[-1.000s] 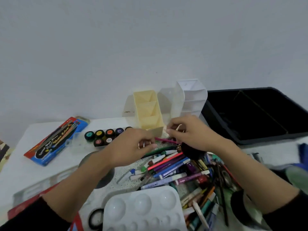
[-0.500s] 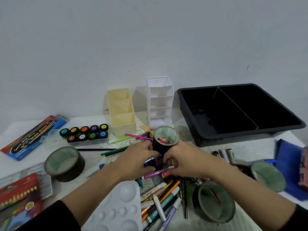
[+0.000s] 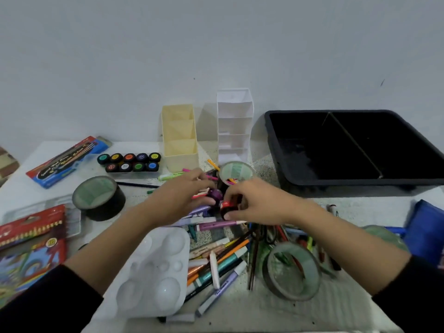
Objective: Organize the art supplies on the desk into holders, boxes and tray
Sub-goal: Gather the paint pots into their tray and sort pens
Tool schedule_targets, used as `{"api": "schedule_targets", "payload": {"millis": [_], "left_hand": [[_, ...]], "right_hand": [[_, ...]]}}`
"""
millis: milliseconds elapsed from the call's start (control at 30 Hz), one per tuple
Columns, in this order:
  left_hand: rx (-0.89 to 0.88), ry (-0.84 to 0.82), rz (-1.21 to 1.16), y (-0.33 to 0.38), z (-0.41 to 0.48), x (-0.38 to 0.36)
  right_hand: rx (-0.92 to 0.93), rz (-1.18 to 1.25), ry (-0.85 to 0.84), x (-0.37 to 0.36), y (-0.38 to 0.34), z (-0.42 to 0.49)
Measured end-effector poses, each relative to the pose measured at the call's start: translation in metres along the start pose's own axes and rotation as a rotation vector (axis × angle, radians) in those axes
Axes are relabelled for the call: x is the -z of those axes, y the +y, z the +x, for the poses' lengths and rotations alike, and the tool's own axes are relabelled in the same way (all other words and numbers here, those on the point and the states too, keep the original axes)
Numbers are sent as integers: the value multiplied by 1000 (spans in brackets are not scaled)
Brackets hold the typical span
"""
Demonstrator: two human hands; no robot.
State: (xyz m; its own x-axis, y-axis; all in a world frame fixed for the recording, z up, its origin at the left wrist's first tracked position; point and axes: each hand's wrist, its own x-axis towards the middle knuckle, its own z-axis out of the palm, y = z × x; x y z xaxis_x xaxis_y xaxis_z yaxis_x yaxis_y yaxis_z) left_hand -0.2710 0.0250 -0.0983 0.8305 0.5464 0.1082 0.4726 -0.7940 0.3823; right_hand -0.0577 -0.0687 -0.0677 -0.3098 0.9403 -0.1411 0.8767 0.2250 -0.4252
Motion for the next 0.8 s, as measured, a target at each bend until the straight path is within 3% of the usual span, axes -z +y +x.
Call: {"api": "schedule_targets", "payload": {"millis": [167,367,533,800], "left_hand": [[219,149,-255,-18,-29,32],[351,283,-337,-49,-70,56],[465,350,-343,-89,-110,82],[572,428,-248,-168,-127,118]], "right_hand": [[-37,227,169,4,-6,24],[-42,725,135,0,-43,66],[-25,705,105,-8,-83,120],[55,418,263,-24,-131,203]]}}
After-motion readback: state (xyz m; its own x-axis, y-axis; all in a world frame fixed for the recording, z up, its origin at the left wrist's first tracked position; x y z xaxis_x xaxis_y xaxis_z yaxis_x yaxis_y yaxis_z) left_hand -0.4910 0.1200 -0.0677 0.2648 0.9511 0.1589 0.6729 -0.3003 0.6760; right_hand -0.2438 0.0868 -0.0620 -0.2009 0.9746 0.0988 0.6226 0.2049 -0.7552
